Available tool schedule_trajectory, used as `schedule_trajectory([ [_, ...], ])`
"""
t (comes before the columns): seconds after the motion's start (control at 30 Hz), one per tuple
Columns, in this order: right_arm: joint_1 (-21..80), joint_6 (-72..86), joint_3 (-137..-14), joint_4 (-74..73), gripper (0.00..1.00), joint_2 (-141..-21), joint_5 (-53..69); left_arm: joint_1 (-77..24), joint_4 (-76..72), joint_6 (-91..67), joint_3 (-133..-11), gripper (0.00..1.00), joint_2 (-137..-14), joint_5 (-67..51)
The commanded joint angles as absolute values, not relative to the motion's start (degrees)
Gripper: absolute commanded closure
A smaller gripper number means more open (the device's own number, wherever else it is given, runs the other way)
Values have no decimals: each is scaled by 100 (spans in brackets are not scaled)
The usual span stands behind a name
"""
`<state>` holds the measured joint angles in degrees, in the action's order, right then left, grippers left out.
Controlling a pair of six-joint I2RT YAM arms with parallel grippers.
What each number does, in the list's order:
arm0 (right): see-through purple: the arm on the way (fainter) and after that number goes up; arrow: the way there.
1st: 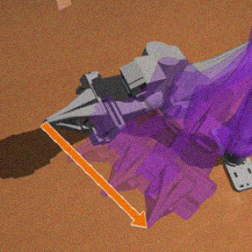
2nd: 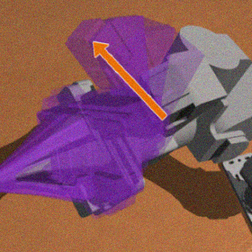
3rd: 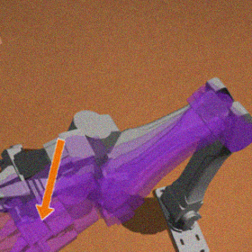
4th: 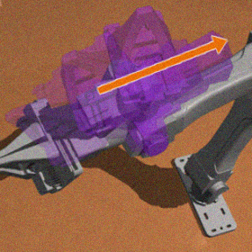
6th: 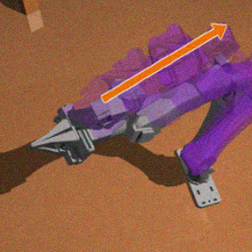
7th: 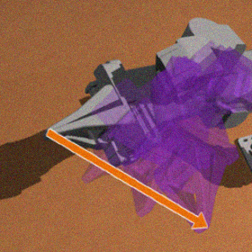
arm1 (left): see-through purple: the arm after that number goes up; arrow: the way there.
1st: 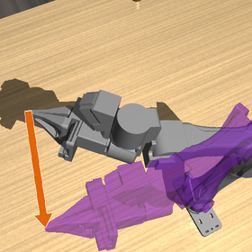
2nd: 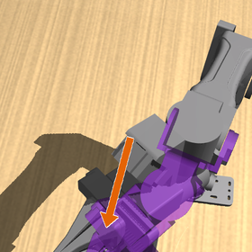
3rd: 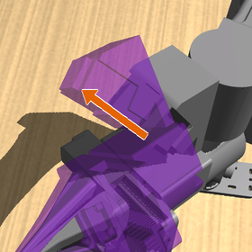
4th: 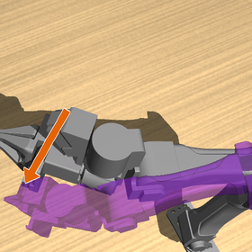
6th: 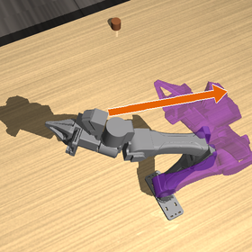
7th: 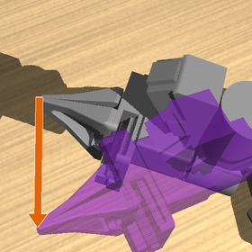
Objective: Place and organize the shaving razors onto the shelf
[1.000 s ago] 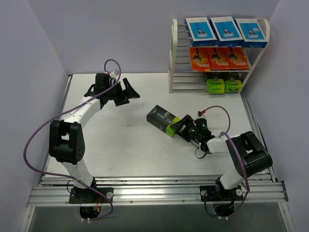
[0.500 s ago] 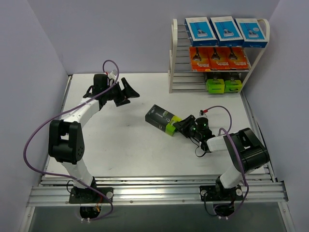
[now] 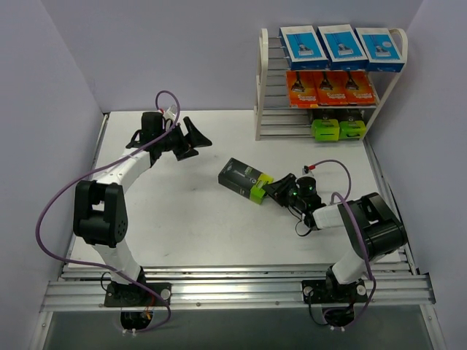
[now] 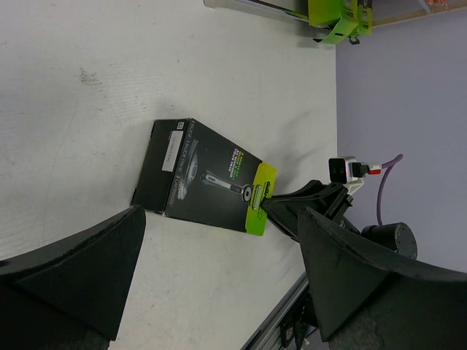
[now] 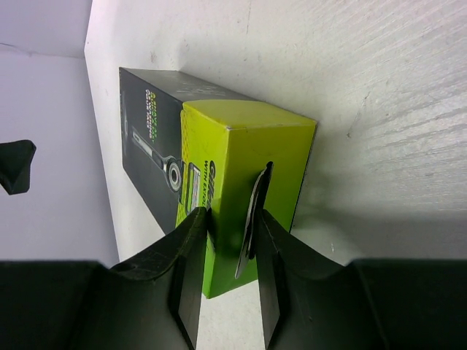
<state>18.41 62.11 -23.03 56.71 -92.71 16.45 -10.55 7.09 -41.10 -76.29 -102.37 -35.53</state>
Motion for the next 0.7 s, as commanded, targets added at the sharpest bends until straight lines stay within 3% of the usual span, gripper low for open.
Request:
schedule_trajectory([
  [0.0, 1758, 6196, -2233, 5660, 91, -9097, 1714, -1028, 422, -4131, -7638, 6, -10292, -3726],
  [0.27, 1652, 6196, -2109, 5493, 100, -8702, 1810, -1028, 387, -4148, -7611, 6, -10266, -3744],
  [0.67, 1407, 6477, -2065, 5537, 100, -8350, 1995, -1028, 351, -4175, -7559, 6, -10204, -3744],
])
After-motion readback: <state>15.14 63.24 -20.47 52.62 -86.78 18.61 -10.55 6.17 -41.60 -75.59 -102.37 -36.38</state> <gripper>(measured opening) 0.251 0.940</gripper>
